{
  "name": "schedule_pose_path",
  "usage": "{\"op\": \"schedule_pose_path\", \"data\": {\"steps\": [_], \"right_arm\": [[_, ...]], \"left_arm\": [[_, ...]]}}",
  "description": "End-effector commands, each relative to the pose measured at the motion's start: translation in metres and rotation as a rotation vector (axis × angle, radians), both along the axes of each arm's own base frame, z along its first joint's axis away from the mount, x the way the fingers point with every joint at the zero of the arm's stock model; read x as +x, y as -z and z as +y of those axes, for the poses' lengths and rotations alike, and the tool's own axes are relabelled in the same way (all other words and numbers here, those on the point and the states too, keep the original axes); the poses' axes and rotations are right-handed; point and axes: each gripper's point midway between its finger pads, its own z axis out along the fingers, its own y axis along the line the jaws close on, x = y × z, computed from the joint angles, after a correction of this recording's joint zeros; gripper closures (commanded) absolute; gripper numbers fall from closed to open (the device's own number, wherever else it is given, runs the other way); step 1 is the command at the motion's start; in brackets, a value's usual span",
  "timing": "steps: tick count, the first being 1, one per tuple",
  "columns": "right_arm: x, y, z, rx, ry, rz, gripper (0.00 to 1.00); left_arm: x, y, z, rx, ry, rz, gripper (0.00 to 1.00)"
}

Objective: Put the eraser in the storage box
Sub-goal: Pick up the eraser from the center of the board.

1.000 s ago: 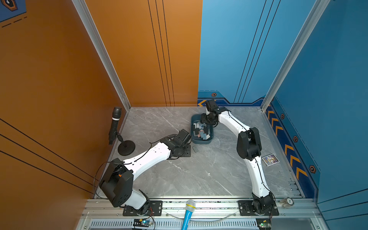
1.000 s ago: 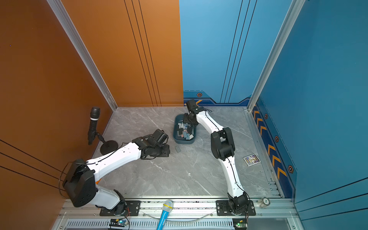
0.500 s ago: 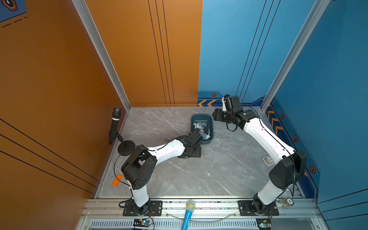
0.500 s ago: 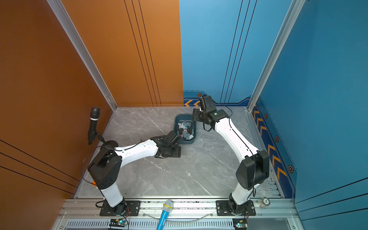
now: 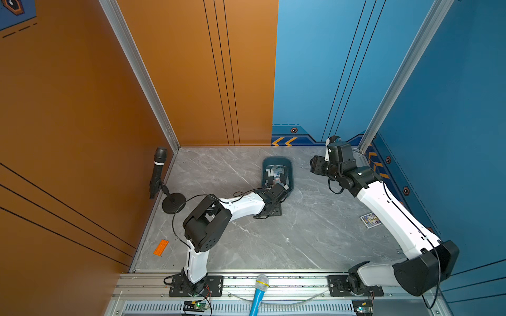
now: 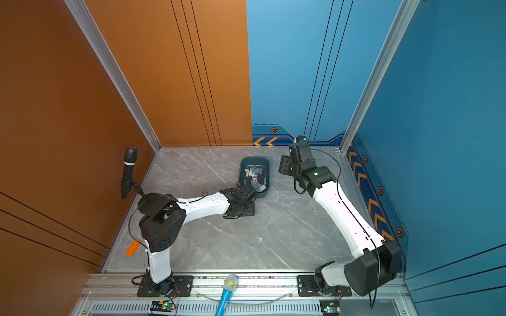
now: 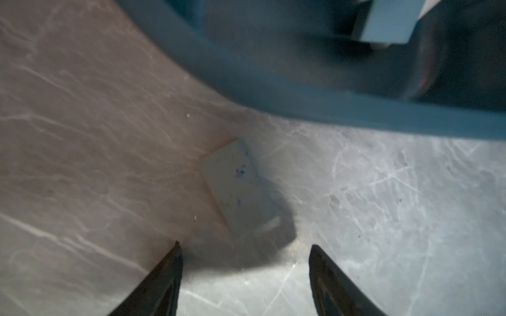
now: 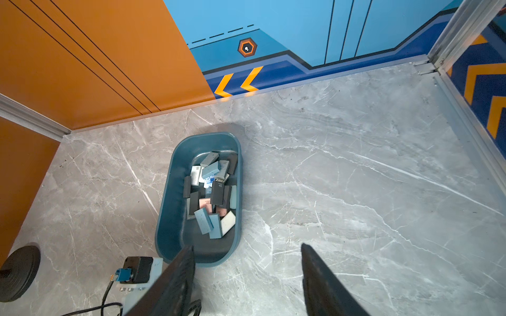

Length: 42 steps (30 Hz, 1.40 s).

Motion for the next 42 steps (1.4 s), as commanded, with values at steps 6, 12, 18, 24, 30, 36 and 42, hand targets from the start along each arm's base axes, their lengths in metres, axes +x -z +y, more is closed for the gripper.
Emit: {"op": "schedule_pose_path", "data": {"steps": [6, 12, 18, 24, 30, 36, 42], "right_arm": [[-0.012, 0.003, -0.02, 0.01, 0.078, -0.032, 0.37], [-0.018, 0.003, -0.025, 0.013, 0.091, -0.035, 0.37], [-0.022, 0.004, -0.032, 0.01, 0.11, -0.033, 0.37], [-0.027, 0.01, -0.04, 0.014, 0.129, -0.023, 0.37], [-0.029, 0.01, -0.042, 0.021, 0.134, -0.022, 0.37], [-0.029, 0.012, -0.041, 0.032, 0.131, -0.019, 0.37], [-0.029, 0.011, -0.042, 0.031, 0.133, -0.022, 0.37]], "left_arm": [[0.014, 0.004, 0.005, 0.087, -0.069, -0.026, 0.3], [0.017, 0.01, 0.012, 0.135, -0.086, -0.02, 0.33], [0.018, 0.013, 0.031, 0.278, -0.078, -0.009, 0.35], [0.013, 0.019, 0.038, 0.297, -0.061, 0.012, 0.43], [0.007, 0.019, 0.047, 0.316, -0.039, 0.022, 0.55], [0.007, 0.024, 0.04, 0.293, 0.0, 0.053, 0.6], [0.007, 0.032, 0.035, 0.242, 0.021, 0.105, 0.6]]}}
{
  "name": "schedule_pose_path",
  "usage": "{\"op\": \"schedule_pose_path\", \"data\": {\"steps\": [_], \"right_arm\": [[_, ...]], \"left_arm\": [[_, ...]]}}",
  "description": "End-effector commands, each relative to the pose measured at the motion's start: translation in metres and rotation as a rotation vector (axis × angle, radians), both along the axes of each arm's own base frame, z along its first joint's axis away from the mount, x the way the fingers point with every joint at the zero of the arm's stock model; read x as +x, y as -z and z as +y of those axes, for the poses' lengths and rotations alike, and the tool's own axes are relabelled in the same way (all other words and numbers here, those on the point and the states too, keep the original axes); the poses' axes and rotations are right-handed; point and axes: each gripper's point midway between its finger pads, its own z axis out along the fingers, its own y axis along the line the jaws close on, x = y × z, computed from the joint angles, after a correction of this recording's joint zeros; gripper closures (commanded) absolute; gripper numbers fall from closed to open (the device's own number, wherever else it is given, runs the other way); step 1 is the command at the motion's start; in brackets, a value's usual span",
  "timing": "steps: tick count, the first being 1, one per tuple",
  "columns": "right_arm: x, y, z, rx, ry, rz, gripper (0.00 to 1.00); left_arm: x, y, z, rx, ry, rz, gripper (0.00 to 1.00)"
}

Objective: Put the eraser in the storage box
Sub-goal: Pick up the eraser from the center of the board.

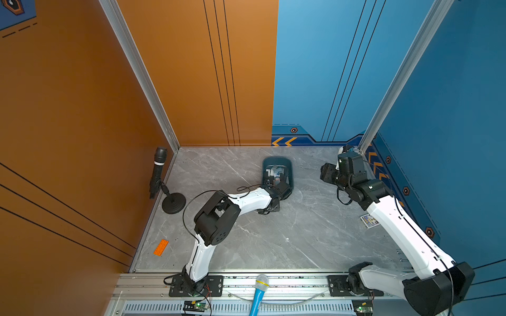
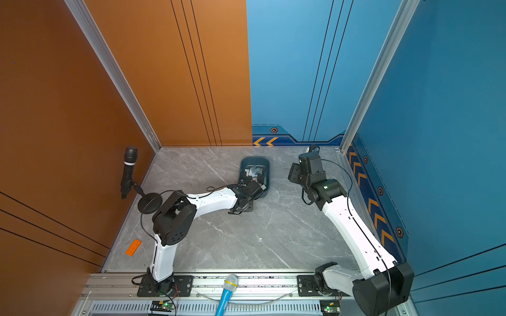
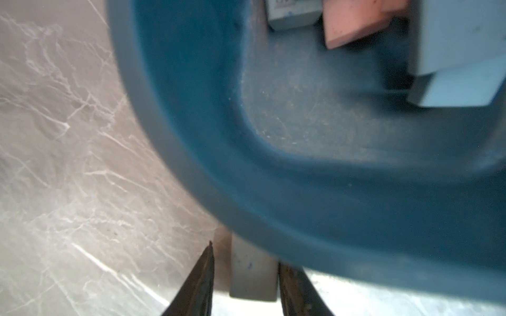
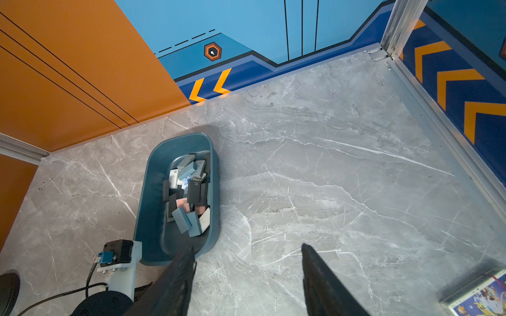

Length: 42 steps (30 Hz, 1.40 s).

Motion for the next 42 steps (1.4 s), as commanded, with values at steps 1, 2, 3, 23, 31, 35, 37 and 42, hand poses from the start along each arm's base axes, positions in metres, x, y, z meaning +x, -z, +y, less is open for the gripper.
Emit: {"op": "schedule_pose_path", "data": {"steps": [1, 2, 3, 23, 31, 35, 37, 42], "right_arm": [[-0.002, -0.005, -0.005, 0.011, 0.023, -0.017, 0.37], [-0.002, -0.004, -0.005, 0.011, 0.023, -0.015, 0.37], [-0.003, -0.004, -0.006, 0.012, 0.023, -0.016, 0.37], [-0.004, -0.002, -0.005, 0.028, 0.026, -0.018, 0.37], [-0.004, -0.002, -0.003, 0.041, 0.022, -0.02, 0.37], [-0.003, 0.001, -0.002, 0.044, 0.02, -0.014, 0.37], [-0.002, 0.002, 0.0, 0.049, 0.017, -0.012, 0.37], [-0.001, 0.004, 0.003, 0.053, 0.011, -0.005, 0.37]], "left_arm": [[-0.02, 0.029, 0.014, 0.025, 0.022, 0.153, 0.6], [-0.021, 0.031, 0.015, 0.015, 0.018, 0.168, 0.6], [-0.022, 0.034, 0.017, 0.012, 0.015, 0.179, 0.6], [-0.036, 0.035, 0.027, 0.003, 0.036, 0.223, 0.74], [-0.039, 0.017, 0.03, -0.01, 0.041, 0.187, 0.74], [-0.04, 0.005, 0.03, -0.019, 0.04, 0.157, 0.74], [-0.041, -0.001, 0.028, -0.026, 0.045, 0.142, 0.74], [-0.043, -0.021, 0.024, -0.047, 0.059, 0.097, 0.74]]}}
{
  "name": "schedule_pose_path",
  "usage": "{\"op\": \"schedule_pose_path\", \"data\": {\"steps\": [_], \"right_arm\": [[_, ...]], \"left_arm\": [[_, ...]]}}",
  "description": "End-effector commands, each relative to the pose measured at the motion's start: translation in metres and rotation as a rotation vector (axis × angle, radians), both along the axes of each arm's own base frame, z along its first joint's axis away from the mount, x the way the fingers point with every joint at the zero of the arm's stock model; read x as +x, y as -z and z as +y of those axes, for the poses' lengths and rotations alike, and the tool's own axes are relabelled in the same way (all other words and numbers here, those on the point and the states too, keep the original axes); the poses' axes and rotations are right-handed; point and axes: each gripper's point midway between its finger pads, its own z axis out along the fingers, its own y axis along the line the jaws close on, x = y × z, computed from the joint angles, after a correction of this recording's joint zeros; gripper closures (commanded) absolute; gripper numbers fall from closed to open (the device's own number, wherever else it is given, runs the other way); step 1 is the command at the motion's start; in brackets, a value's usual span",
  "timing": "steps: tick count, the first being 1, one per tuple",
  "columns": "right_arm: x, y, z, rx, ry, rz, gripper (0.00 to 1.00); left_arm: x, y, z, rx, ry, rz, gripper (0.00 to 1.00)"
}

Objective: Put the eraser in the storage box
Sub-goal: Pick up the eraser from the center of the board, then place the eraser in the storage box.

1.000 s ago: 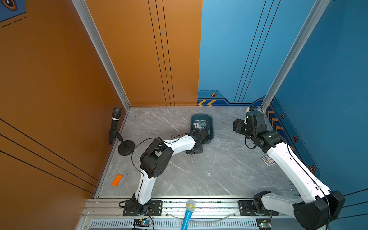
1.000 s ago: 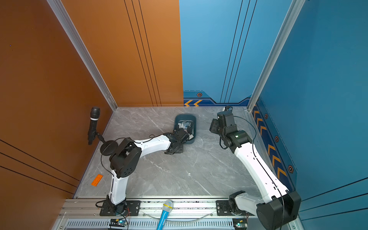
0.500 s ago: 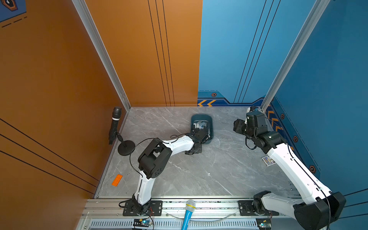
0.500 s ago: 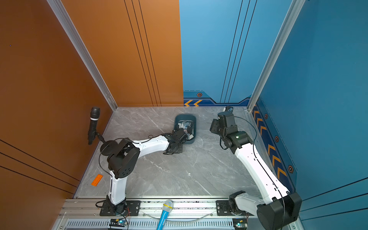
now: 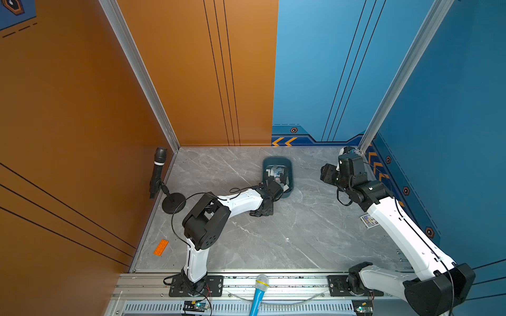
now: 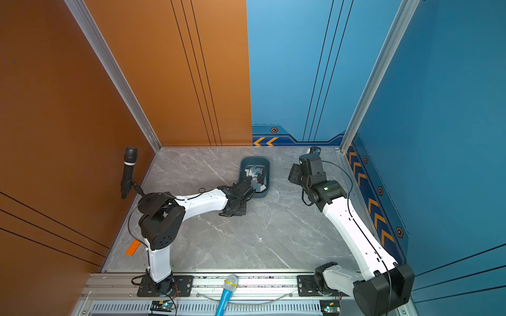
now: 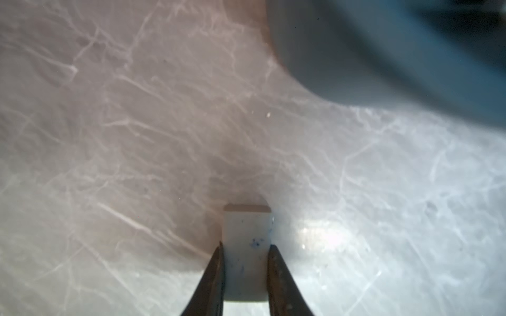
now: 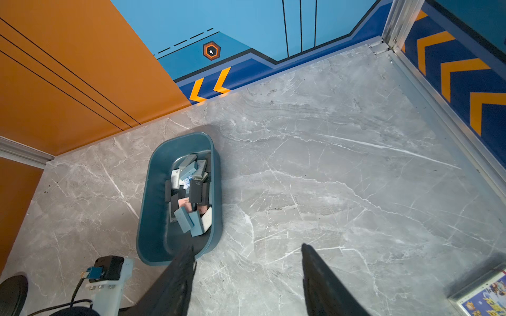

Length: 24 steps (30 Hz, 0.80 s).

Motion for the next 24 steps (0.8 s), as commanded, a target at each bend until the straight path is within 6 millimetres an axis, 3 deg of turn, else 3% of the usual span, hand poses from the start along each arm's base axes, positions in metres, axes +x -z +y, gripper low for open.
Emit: {"op": "schedule_pose_path", "data": {"steps": [1, 9, 13, 17, 24], "right_arm": [[0.001, 0.002, 0.004, 0.026, -0.003, -0.005, 0.37], [0.001, 0.006, 0.017, 0.065, -0.05, 0.009, 0.37], [0.002, 0.01, 0.024, 0.085, -0.074, 0.021, 0.37], [0.0, 0.012, 0.035, 0.125, -0.119, 0.037, 0.37], [-0.012, 0.018, 0.048, 0.169, -0.174, 0.062, 0.36]], "left_arm": [[-0.009, -0.02, 0.003, -0.009, 0.007, -0.012, 0.74], [0.003, -0.077, 0.006, -0.094, -0.007, -0.133, 0.73], [0.022, -0.106, 0.005, -0.14, 0.004, -0.186, 0.72], [0.05, -0.119, -0.001, -0.17, 0.044, -0.202, 0.72], [0.103, -0.125, -0.02, -0.214, 0.103, -0.214, 0.72]]}}
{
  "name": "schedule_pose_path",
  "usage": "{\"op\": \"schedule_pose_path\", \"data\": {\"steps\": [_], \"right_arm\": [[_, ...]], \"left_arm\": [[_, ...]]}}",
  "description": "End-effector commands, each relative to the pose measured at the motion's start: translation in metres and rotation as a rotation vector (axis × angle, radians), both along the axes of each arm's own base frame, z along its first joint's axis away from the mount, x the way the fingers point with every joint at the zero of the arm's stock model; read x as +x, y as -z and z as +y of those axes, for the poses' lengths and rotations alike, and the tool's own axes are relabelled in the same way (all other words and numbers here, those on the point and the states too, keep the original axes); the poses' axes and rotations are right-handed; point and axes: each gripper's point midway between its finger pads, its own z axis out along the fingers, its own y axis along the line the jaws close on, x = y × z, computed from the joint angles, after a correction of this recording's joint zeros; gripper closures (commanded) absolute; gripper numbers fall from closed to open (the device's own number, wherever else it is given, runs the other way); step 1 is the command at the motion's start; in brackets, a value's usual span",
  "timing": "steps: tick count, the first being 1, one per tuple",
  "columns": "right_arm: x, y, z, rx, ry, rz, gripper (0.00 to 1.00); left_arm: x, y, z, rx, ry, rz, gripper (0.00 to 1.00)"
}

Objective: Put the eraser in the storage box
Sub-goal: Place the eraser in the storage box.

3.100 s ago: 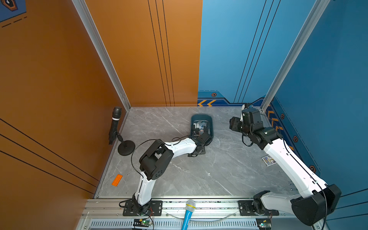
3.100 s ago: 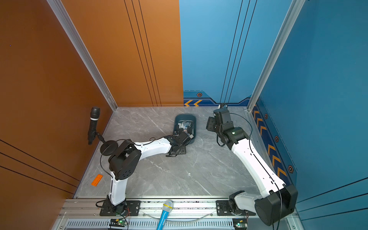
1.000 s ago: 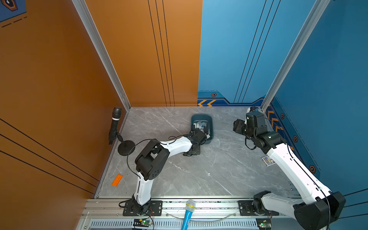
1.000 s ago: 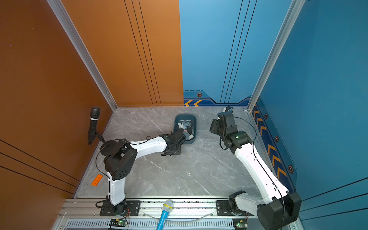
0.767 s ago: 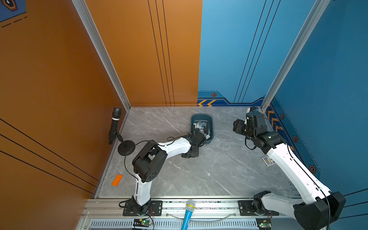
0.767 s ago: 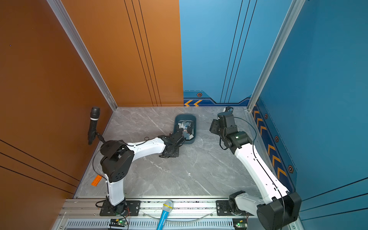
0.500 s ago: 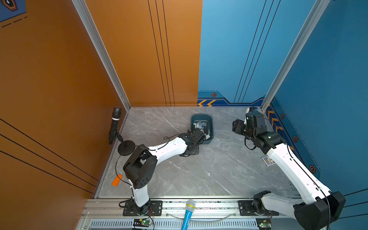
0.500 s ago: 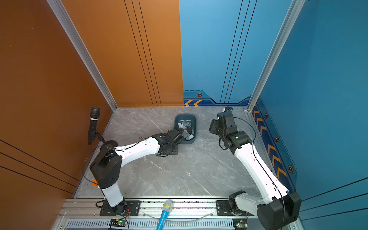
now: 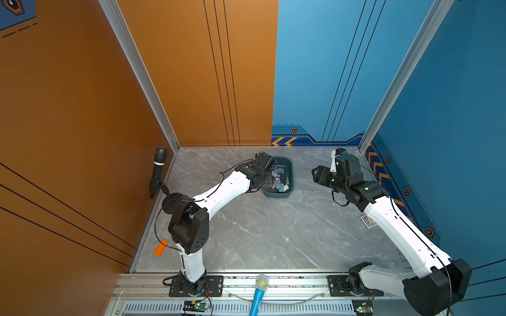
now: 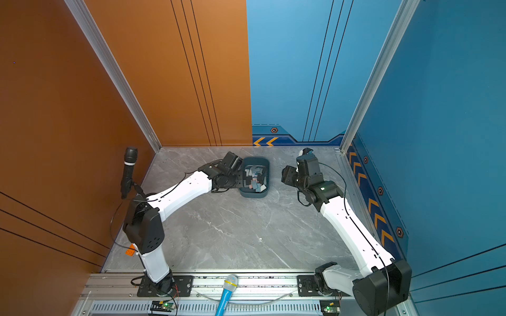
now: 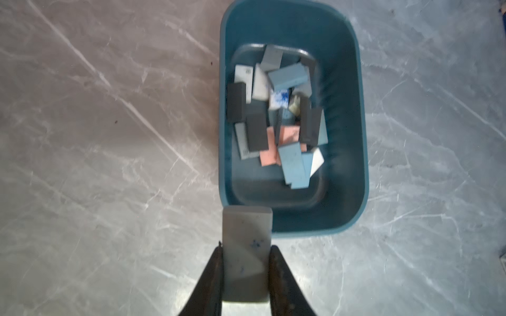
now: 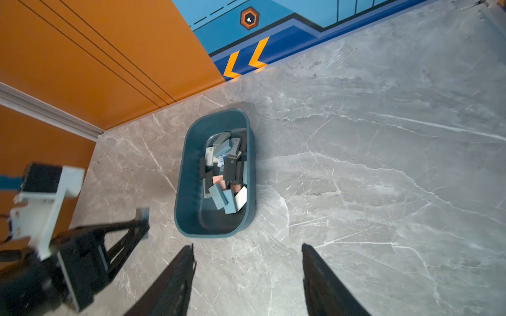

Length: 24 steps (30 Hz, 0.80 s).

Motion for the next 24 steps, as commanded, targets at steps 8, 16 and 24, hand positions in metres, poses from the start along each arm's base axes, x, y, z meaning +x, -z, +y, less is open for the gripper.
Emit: {"op": "schedule_pose_path", "data": {"steps": [8, 16, 24], "right_arm": [[-0.022, 0.0, 0.006, 0.027, -0.051, 0.028, 0.36], [-0.035, 0.007, -0.003, 0.001, -0.045, 0.052, 0.36], [-0.042, 0.018, -0.006, -0.002, -0.043, 0.08, 0.36]], "left_arm": [[0.064, 0.027, -0.036, -0.012, 0.127, 0.013, 0.72], [0.119, 0.052, -0.043, -0.008, 0.089, -0.026, 0.72], [0.143, 0.065, -0.043, 0.008, 0.051, -0.054, 0.69]]}}
